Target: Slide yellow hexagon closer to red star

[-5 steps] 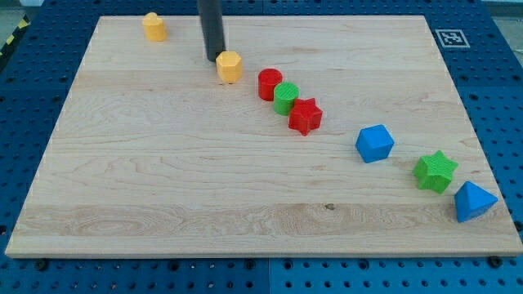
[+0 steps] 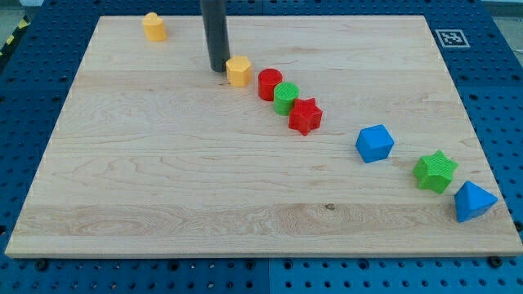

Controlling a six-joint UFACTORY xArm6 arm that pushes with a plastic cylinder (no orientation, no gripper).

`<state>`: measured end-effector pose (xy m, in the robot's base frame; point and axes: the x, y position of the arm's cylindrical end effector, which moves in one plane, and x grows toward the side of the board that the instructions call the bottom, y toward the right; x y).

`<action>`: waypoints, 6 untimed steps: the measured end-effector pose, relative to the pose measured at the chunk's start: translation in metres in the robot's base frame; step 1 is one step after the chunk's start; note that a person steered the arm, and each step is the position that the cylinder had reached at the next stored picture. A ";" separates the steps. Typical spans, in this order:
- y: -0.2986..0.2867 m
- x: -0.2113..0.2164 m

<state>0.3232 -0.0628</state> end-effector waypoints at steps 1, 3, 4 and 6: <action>0.010 0.002; -0.022 -0.022; 0.069 -0.031; 0.281 0.009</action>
